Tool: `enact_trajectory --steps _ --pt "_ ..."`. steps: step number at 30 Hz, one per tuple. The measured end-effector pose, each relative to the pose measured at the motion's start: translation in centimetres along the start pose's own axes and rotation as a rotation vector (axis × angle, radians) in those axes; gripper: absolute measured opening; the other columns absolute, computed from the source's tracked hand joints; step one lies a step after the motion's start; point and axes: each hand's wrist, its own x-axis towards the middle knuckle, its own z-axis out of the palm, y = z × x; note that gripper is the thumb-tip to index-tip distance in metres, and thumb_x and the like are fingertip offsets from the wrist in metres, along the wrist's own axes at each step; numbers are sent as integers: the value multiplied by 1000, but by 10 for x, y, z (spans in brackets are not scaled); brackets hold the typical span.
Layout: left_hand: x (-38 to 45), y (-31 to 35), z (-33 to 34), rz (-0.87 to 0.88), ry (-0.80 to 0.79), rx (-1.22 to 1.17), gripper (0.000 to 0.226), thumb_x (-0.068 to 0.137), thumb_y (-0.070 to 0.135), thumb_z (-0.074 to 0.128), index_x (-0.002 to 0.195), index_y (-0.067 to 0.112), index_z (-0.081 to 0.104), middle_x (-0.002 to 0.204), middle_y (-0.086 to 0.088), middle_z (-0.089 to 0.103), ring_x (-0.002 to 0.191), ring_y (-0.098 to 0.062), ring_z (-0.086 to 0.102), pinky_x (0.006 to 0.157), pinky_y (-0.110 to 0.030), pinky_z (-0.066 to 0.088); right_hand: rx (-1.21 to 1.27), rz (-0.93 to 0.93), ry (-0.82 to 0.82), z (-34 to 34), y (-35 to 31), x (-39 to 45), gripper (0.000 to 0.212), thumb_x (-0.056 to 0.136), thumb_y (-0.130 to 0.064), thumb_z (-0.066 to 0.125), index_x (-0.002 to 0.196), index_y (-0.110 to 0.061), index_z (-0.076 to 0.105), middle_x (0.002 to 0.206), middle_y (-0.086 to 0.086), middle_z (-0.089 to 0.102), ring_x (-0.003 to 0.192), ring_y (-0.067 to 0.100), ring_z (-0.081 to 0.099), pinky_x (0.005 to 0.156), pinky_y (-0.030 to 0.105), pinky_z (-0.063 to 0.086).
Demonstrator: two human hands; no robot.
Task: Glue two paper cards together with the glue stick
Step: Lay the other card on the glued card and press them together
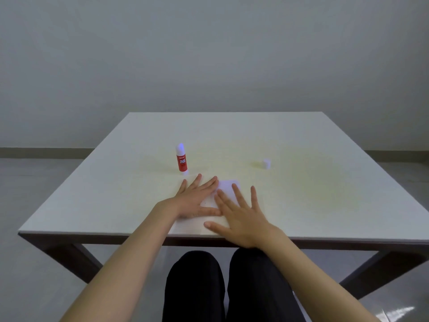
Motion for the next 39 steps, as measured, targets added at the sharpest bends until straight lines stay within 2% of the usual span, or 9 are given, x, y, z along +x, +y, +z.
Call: enact_trajectory --steps 3,7,11,14,18,25,31,36,39 --pt "2 -1 1 4 8 -9 95 82 68 45 150 31 -11 157 19 -16 144 -16 -25 116 -49 -14 -2 -23 -15 -1 14 -6 89 74 -81 -1 149 -32 -10 157 -19 -15 142 18 -30 102 53 -34" --pt "2 -3 1 -6 9 -25 95 82 68 45 149 31 -12 157 19 -16 144 -15 -25 116 -48 -15 -46 159 -24 -14 39 -10 81 82 -74 5 149 -31 -12 157 -19 -16 143 24 -27 106 58 -28" --pt "2 -5 3 0 12 -37 96 81 68 46 150 31 -11 157 21 -16 143 -13 -26 116 -48 -16 -57 9 15 -4 16 -21 95 71 -82 -3 150 -28 -10 158 -14 -14 140 20 -34 101 53 -36" --pt "4 -4 3 -1 20 -49 98 80 70 46 150 31 -10 157 22 -15 143 -12 -25 116 -47 -16 -21 -57 4 1 14 -27 89 73 -82 -3 148 -34 -12 157 -19 -15 136 16 -38 99 52 -38" --pt "3 -4 4 -10 19 -61 97 81 68 47 149 32 -11 156 22 -16 143 -12 -25 116 -47 -17 -23 105 -31 -9 33 -27 77 83 -73 4 147 -36 -14 156 -23 -17 138 21 -36 105 57 -30" --pt "3 -5 3 -10 20 -48 96 82 67 47 150 31 -11 157 21 -16 143 -12 -25 116 -48 -16 -97 15 48 -5 26 -45 93 68 -82 -13 149 -36 -6 157 -23 -7 133 19 -43 94 50 -43" --pt "4 -3 3 -11 11 -34 95 82 67 46 150 32 -10 157 21 -16 144 -14 -25 116 -49 -16 -106 140 36 -9 12 -45 81 82 -73 2 150 -29 -4 160 -16 -6 140 27 -33 102 58 -32" --pt "4 -4 3 -10 1 -29 98 80 70 45 149 31 -13 156 21 -17 143 -13 -26 116 -48 -17 -107 87 122 -11 10 -50 104 66 -79 -17 150 -27 13 160 -14 11 140 26 -33 91 53 -43" --pt "3 -3 2 -14 9 -33 99 80 70 46 149 31 -13 157 20 -17 143 -13 -25 116 -48 -16 -16 29 130 -14 3 -38 100 68 -81 -12 150 -30 11 159 -17 7 140 23 -34 92 51 -43"
